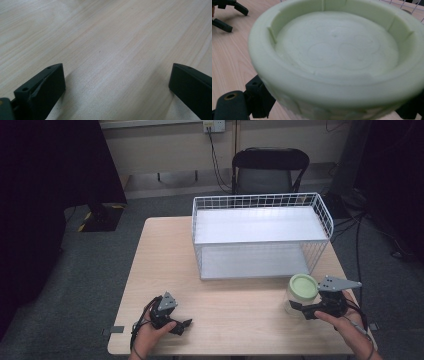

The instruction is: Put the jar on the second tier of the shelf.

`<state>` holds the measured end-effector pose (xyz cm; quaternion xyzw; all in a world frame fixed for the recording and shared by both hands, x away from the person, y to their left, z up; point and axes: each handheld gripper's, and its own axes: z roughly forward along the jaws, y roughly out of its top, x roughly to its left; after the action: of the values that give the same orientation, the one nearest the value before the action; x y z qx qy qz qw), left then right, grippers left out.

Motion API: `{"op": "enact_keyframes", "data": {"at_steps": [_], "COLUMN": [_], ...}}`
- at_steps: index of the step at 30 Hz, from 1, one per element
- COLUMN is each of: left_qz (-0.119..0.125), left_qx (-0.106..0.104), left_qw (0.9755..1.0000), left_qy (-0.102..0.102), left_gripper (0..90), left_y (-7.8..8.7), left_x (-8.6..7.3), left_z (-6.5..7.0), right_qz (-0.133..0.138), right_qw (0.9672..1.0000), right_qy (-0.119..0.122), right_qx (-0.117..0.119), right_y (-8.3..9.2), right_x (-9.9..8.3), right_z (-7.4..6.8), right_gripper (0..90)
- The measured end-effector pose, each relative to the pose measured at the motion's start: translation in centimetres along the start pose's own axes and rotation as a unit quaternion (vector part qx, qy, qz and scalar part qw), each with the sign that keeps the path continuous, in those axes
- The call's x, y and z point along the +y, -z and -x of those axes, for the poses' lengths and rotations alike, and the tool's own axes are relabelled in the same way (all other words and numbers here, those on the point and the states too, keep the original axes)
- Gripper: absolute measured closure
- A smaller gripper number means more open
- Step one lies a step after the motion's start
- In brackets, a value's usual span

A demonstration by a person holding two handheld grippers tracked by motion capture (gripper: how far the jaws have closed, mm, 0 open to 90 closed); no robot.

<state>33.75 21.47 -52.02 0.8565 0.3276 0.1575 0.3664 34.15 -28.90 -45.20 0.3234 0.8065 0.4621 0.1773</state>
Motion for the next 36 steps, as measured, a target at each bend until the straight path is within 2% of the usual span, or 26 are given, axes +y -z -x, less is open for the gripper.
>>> {"op": "enact_keyframes", "data": {"at_steps": [9,18,36], "left_qz": [0.000,0.000,0.000], "left_qx": [0.000,0.000,0.000], "left_qw": [1.0000,1.0000,1.0000], "left_qy": [0.000,0.000,0.000], "left_gripper": [0.0,0.0,0.0], "left_y": [0.0,0.0,0.0], "left_x": [0.0,0.0,0.0], "left_z": [0.0,0.0,0.0], "right_qz": [-0.007,-0.006,-0.009], "right_qw": [0.9999,0.9999,0.9994], "right_qy": [0.008,0.005,0.024], "right_qx": [0.005,0.015,0.024], "right_y": [-0.5,-1.0,-1.1], "right_x": [2.0,3.5,7.1], "right_z": [0.1,0.1,-0.4], "right_gripper": [11.0,11.0,11.0]}}
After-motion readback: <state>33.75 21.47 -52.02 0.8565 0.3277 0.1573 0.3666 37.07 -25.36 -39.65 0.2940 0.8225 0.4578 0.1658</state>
